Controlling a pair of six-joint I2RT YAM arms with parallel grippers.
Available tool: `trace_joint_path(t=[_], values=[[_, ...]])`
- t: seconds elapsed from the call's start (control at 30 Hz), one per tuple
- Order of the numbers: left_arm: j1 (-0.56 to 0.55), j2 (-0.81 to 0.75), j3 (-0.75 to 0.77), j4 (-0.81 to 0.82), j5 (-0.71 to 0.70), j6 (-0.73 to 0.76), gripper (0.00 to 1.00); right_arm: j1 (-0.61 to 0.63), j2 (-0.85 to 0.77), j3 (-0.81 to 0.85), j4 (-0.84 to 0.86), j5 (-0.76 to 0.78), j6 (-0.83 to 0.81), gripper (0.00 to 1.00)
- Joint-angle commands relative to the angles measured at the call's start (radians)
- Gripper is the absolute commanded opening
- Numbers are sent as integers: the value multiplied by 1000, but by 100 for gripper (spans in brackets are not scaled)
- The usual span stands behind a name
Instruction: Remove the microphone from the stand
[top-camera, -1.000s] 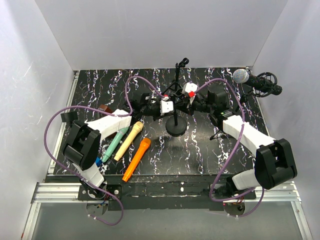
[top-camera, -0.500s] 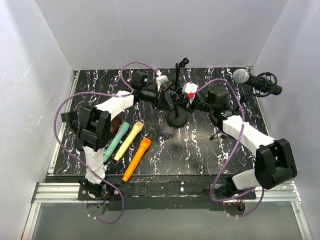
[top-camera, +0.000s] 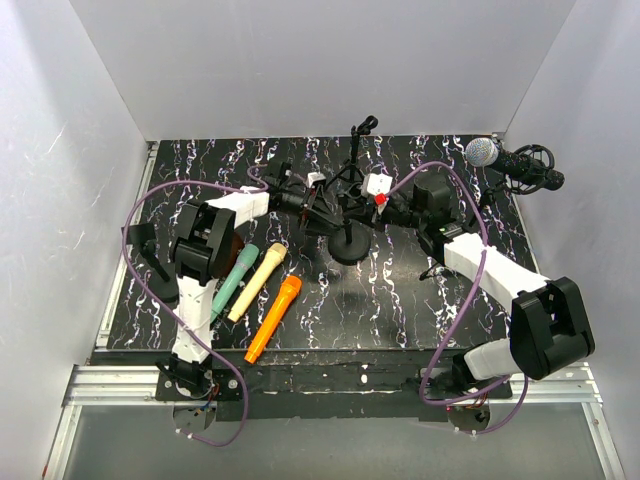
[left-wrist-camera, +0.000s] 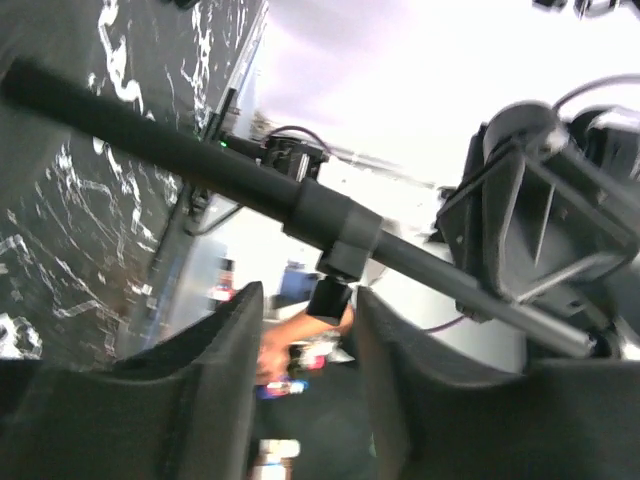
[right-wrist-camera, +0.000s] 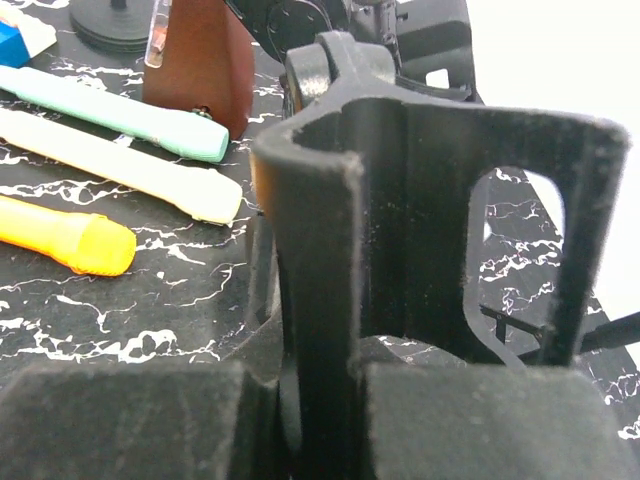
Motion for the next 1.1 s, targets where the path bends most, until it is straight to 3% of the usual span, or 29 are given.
trace_joint_path(t=[0.0,0.1,0.23,0.27,0.33,0.47,0.57,0.67,1.07], values=[[40,-17,-42,-26,21,-227,53,6,-13,-17,-26,-44,-3,1],[56,-54,1,-107,-25,-81,68,7,-13,-17,-33,-43,-1,1],[77,-115,166,-507,-283,528,73,6,-10,-10,-36,-36,13,1],[73,-141,169,-523,-386,660,71,6,-8,-8,-35,-35,19,1],[62,-245,74,-421,-500,823,70,6,-4,-4,-33,-33,34,1],[-9,-558,-271,48,-684,1248,69,7,7,6,-33,-32,49,1],[-97,-652,-410,170,-766,1501,66,6,13,15,-39,-29,56,1],[-183,-683,-501,316,-861,1606,66,6,19,18,-38,-29,63,1],[-282,-598,-501,307,-979,1697,49,6,19,20,-36,-21,82,1]])
